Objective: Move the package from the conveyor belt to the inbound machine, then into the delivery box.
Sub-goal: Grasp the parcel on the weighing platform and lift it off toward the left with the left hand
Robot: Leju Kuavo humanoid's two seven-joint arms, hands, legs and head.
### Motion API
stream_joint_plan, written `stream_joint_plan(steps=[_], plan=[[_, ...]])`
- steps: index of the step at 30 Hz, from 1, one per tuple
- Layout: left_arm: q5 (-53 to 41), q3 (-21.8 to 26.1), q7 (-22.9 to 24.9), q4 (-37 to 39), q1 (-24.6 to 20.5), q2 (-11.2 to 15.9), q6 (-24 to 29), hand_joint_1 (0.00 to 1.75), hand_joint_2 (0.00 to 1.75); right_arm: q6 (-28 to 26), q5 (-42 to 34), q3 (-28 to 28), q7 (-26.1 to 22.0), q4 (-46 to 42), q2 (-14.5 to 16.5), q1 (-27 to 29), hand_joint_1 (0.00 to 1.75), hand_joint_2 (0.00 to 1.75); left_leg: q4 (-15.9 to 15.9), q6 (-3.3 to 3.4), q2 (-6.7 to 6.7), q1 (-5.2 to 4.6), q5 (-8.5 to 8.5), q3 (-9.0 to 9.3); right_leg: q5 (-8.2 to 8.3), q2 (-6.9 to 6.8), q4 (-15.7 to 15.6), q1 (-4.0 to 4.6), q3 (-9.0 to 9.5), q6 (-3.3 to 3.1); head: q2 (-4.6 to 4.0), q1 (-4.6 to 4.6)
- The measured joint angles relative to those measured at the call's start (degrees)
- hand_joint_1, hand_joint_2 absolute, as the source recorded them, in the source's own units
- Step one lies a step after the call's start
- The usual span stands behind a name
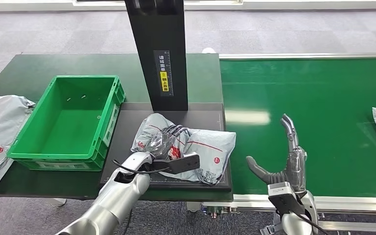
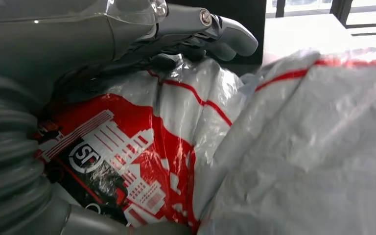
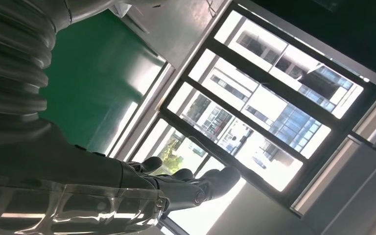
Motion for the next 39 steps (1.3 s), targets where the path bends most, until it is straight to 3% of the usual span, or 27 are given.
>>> stream_joint_plan(steps=[2, 11, 21, 26, 30, 34, 39], plan=[[-0.08, 0.0, -0.24, 0.61, -0.09, -0.08, -0.25, 1.75, 1.75, -0.32, 0.24, -0.05, 0.02, 0.0, 0.11, -0.01, 0.0, 1.75, 0.0, 0.0, -0.04, -0.01, 0.03, 0.13, 0.01, -0.02, 0.0, -0.02, 0.12, 0.0, 0.0, 0.01], [-0.63, -0.02, -2.17, 1.44, -0.32, -0.26, -0.08, 1.75, 1.75, -1.38, 0.5, -0.81, 0.4, -0.39, 0.98, 0.67, 0.0, 1.75, 0.01, -0.07, -0.03, -0.02, 0.12, 0.26, 0.16, -0.03, 0.0, -0.03, 0.23, -0.09, 0.0, 0.0], [0.25, -0.01, -6.64, 1.43, 0.39, -0.17, 4.72, 1.75, 1.75, -2.28, -0.45, -2.34, 2.07, -1.47, 1.11, 1.4, 0.0, 1.75, 0.02, -0.08, -0.02, -0.01, 0.08, 0.11, 0.11, 0.0, 0.0, -0.02, 0.01, -0.08, 0.0, -0.01], [1.04, 0.0, -11.81, -0.03, 2.86, 0.08, 11.47, 1.75, 1.75, -3.08, -1.04, -3.48, 2.57, -2.21, 1.44, 1.96, 0.0, 1.75, 0.02, -0.08, 0.0, -0.02, 0.07, -0.08, 0.1, 0.03, 0.0, -0.03, -0.2, -0.08, 0.0, -0.01], [3.78, 0.17, -18.84, -5.29, 6.97, 0.56, 24.29, 1.75, 1.75, -3.02, -1.33, -4.14, 3.57, -2.7, 1.45, 2.28, 0.0, 1.75, 0.04, -0.08, 0.09, -0.01, 0.08, -0.38, 0.14, 0.16, 0.02, -0.02, -0.54, -0.11, 0.0, 0.0], [4.42, 0.42, -21.28, -13.26, 10.56, 1.75, 32.63, 1.75, 1.75, -2.35, -1.28, -4.3, 4.15, -2.75, 1.45, 2.33, 0.0, 1.75, 0.04, -0.08, 0.12, 0.0, 0.08, -0.53, 0.15, 0.2, 0.03, -0.02, -0.72, -0.12, 0.0, -0.01], [4.58, 0.47, -23.95, -21.55, 13.63, 3.21, 38.43, 1.75, 1.75, -2.4, -2.47, -4.39, 3.92, -2.43, 1.44, 2.14, 0.0, 1.75, 0.03, -0.09, 0.13, 0.02, 0.08, -0.64, 0.14, 0.2, 0.03, -0.02, -0.85, -0.13, 0.0, -0.01]])
